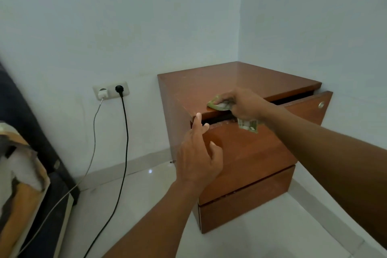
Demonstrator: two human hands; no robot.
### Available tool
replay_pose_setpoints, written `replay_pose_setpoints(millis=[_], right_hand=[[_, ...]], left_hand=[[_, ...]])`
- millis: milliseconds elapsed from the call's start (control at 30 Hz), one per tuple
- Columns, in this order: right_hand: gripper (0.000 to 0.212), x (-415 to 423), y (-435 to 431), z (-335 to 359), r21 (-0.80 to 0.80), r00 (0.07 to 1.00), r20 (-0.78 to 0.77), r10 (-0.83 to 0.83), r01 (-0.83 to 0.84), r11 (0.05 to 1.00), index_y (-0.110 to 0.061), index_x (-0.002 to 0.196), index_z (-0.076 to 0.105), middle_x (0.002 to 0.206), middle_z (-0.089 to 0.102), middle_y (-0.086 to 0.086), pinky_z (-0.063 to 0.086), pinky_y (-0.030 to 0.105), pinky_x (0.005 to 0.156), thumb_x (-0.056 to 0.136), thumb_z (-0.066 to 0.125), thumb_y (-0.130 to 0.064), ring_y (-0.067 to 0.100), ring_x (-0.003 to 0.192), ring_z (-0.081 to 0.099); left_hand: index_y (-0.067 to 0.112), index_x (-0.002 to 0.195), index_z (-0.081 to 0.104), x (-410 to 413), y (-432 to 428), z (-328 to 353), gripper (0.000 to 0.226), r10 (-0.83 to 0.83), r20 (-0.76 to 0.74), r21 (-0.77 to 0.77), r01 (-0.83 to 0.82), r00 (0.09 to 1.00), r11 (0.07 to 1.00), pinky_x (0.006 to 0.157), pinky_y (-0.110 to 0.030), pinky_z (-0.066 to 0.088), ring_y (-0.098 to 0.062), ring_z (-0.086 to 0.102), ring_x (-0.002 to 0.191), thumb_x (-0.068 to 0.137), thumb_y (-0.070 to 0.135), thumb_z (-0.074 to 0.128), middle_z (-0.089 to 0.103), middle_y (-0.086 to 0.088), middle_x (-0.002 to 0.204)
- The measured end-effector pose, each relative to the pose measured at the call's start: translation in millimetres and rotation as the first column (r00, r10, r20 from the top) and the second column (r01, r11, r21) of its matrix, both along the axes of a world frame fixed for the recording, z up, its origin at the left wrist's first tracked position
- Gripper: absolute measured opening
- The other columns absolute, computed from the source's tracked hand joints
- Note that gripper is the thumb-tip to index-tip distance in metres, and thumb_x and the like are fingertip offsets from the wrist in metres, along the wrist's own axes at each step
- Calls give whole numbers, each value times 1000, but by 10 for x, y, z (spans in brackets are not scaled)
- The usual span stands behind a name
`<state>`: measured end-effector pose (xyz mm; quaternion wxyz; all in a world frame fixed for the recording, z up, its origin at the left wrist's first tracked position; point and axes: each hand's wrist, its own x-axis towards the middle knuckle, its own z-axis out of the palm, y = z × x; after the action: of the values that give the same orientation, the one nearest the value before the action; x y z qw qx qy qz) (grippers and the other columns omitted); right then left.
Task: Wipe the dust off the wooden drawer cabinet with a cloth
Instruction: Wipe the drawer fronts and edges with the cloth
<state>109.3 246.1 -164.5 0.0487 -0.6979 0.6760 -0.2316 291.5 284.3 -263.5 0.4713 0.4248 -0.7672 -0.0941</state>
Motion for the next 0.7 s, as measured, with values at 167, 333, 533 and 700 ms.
replay_pose_setpoints(millis=[167,333,533,700], right_hand=[[50,347,28,-51,-49,976,-59,209,-212,976,-27,120,71,120,64,-9,53,25,84,91,49,8,14,99,60],[38,160,200,43,-12,955,-164,247,-253,967,-24,104,76,111,65,-11,49,26,92,89,56,4,13,102,59],[46,231,127,20,-131,980,-115,164,-178,975,-23,126,67,127,61,-4,43,21,87,95,47,5,11,101,53],[46,182,214,-126,-126,992,-87,95,-106,986,-24,120,71,126,64,2,50,31,94,93,47,6,17,104,57]], left_hand=[[16,154,32,27,-7,-13,74,-22,-8,10,22,1000,1000,96,-18,40,-8,57,123,84,25,54,63,7,136],[11,150,38,30,-27,-18,74,-32,-8,-26,31,999,999,92,-18,41,-9,59,117,79,21,56,65,6,132],[11,153,38,34,-16,-30,76,-24,59,-39,26,998,999,87,-8,31,-8,58,114,81,27,57,64,4,134],[9,149,43,45,-66,-54,73,-35,80,-74,41,996,996,84,-6,32,-9,59,109,80,24,58,64,1,131]])
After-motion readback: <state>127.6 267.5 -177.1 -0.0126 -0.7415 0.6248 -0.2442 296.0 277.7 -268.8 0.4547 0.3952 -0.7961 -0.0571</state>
